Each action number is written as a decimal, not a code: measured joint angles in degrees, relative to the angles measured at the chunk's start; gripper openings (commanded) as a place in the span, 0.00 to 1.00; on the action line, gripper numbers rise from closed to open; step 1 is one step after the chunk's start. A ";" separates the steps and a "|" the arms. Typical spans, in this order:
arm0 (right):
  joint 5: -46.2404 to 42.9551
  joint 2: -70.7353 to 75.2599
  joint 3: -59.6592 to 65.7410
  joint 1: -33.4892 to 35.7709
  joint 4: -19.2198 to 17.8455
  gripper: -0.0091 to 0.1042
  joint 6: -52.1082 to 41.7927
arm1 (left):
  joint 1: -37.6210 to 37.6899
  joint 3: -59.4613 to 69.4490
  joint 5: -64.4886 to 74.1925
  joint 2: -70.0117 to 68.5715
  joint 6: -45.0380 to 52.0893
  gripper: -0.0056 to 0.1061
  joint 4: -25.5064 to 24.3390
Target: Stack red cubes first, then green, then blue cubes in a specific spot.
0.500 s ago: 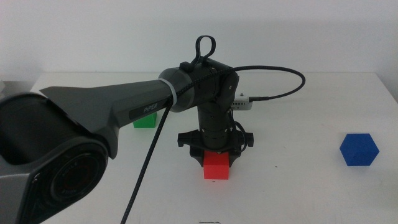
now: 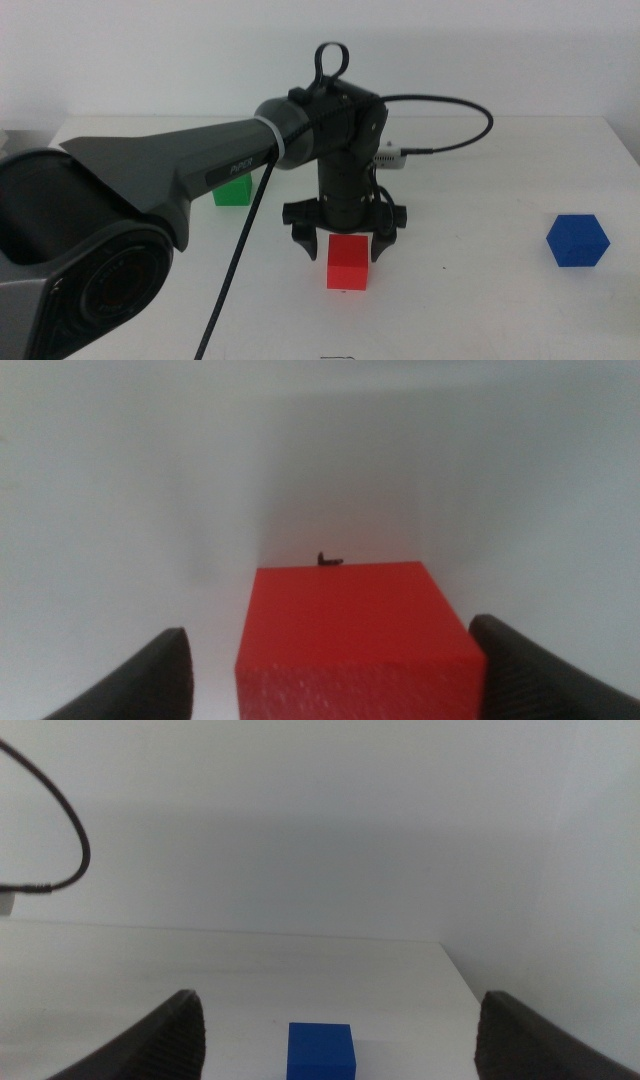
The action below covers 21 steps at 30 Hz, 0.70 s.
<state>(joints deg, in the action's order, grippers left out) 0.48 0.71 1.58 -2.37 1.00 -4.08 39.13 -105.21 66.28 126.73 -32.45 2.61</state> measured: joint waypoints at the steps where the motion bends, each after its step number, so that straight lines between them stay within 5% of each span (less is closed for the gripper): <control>1: 0.00 0.00 0.00 0.00 0.00 0.71 0.00 | 0.00 -0.79 0.59 -0.04 0.00 0.89 0.00; 12: 0.00 0.00 0.00 0.00 0.00 0.71 0.00 | 0.00 -9.68 3.80 -2.04 0.48 0.89 -1.76; 21: 0.00 0.00 0.00 0.00 0.00 0.71 0.00 | 0.00 -10.37 4.68 -9.34 0.48 0.89 -8.87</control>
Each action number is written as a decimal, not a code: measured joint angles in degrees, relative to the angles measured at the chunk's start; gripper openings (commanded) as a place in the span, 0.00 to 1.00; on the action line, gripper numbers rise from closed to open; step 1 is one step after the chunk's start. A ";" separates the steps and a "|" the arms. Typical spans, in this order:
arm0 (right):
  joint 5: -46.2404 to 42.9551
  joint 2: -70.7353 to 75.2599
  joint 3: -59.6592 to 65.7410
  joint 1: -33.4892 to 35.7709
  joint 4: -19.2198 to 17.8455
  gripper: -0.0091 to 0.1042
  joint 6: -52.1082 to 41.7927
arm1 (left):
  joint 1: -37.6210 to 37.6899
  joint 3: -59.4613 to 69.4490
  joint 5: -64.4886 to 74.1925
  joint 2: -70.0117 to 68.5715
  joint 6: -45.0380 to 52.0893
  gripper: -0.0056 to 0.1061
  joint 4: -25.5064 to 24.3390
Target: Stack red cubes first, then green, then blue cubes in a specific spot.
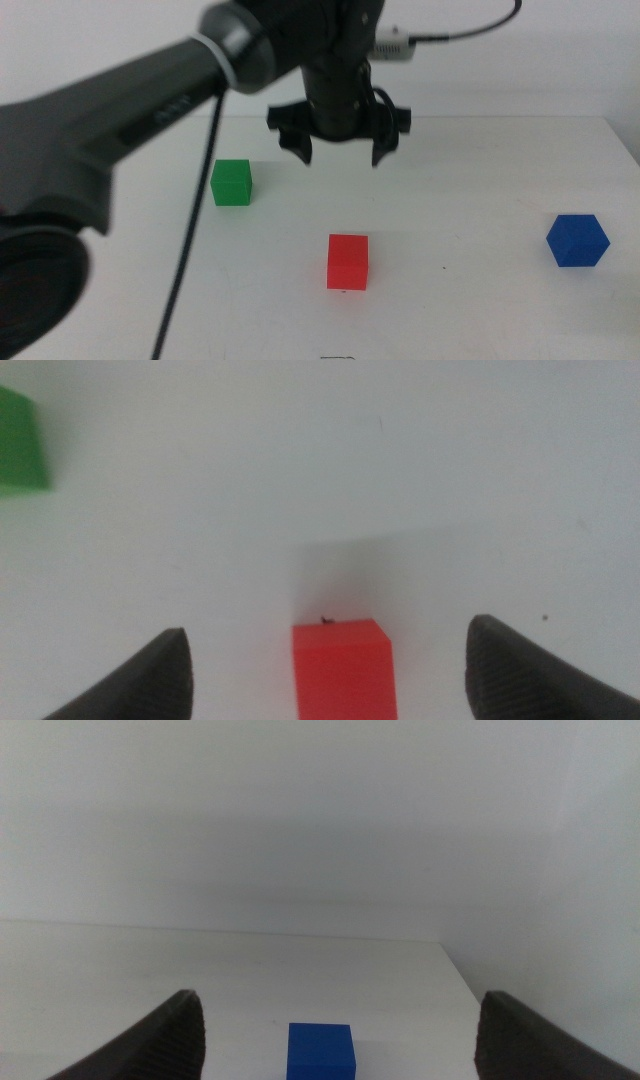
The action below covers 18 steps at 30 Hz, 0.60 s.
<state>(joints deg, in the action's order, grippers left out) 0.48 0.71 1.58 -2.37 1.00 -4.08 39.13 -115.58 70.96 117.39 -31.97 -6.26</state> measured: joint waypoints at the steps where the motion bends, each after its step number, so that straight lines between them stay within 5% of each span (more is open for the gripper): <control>1: 0.00 0.00 0.00 0.00 0.00 0.71 0.00 | 0.00 0.00 0.00 -1.03 0.00 0.89 -0.81; 18: 0.00 0.00 0.00 0.00 0.00 0.71 0.00 | -1.36 0.00 0.65 -15.40 0.00 0.89 -24.60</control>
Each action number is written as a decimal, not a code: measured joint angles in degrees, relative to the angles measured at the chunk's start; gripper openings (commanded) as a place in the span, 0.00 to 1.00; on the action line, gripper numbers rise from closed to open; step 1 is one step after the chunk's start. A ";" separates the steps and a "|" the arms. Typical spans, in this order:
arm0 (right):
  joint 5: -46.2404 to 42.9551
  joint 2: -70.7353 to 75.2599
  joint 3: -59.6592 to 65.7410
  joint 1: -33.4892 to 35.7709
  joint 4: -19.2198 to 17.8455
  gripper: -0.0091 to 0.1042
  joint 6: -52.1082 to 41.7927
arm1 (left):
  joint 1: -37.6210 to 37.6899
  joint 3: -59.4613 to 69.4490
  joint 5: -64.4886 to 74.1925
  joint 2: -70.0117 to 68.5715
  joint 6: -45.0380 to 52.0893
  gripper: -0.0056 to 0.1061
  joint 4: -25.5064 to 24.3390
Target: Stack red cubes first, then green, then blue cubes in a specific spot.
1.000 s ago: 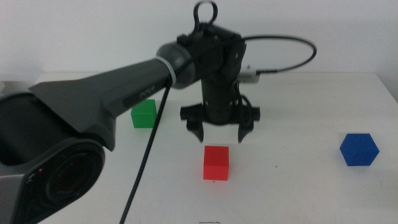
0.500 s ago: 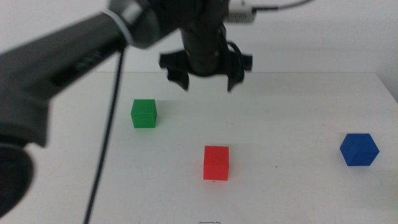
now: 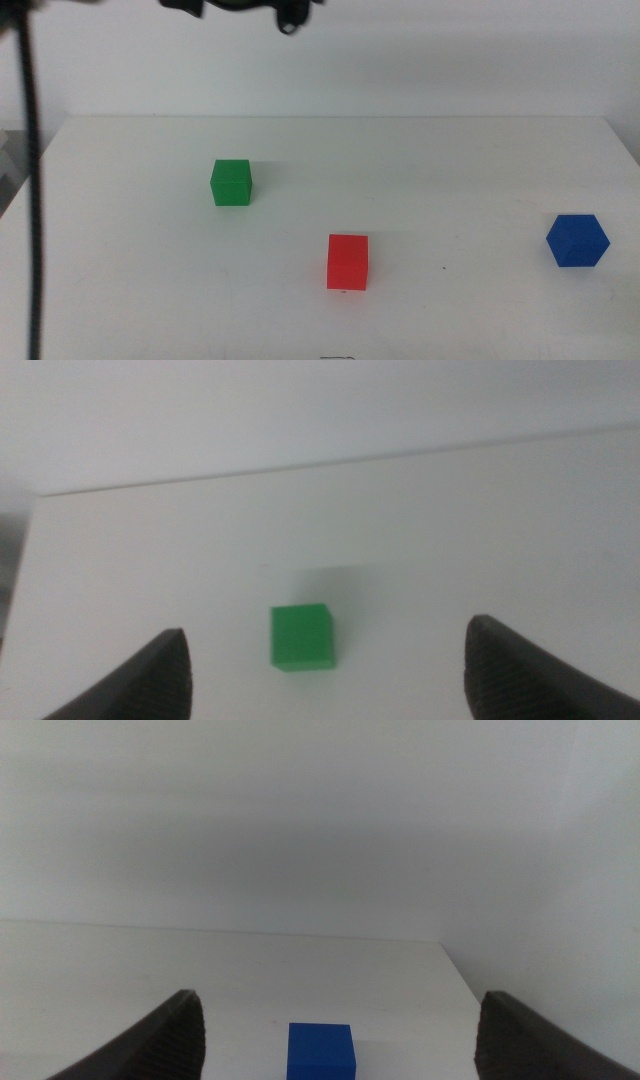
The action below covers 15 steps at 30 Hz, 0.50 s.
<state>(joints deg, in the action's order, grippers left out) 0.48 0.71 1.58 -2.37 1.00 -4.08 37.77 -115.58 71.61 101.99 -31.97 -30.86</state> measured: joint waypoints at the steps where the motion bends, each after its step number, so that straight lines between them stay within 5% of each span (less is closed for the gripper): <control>1: 0.00 0.00 0.00 0.00 0.00 0.71 0.00 | -1.05 0.00 0.00 -0.35 0.35 0.89 0.41; 15: 0.00 0.00 0.00 0.00 0.00 0.71 0.00 | -21.44 -0.09 0.61 2.79 15.39 0.89 21.10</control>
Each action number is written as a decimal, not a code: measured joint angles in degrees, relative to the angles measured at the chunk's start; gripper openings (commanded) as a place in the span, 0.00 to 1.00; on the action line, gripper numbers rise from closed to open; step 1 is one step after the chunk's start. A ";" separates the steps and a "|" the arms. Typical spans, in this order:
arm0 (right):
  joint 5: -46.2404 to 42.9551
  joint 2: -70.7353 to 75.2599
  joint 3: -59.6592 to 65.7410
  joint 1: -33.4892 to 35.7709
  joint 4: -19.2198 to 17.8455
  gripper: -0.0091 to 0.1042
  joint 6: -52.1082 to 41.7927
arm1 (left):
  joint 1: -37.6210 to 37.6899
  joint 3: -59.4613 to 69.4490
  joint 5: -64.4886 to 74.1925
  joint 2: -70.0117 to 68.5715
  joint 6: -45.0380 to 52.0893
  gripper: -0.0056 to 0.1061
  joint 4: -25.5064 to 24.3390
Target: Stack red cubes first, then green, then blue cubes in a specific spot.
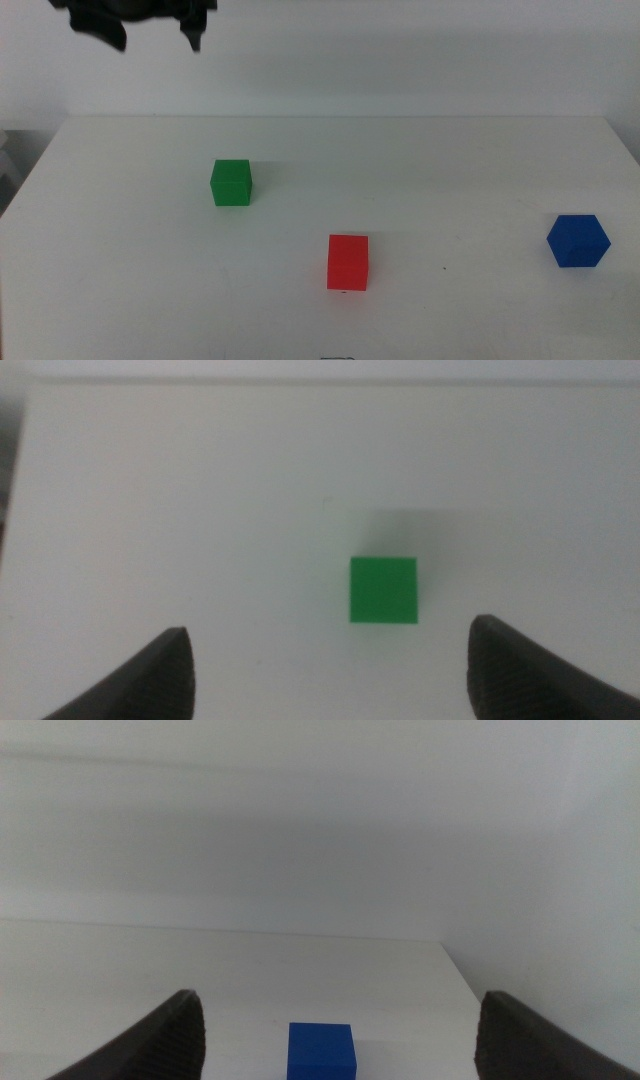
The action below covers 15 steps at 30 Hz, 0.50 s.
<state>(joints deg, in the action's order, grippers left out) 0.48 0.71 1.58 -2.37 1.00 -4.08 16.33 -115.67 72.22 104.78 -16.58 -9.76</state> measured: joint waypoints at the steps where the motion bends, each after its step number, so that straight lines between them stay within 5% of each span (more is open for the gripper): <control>1: 0.00 0.00 0.00 0.00 0.00 0.71 0.00 | -0.50 0.00 0.00 1.03 0.42 0.89 0.75; 15: -0.05 0.00 0.00 0.00 0.00 0.71 0.00 | -0.94 0.00 -2.15 12.40 3.18 0.89 6.15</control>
<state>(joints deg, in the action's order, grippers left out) 0.43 0.71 1.58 -2.37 1.00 -4.08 15.40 -115.67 70.08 117.17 -13.40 -3.61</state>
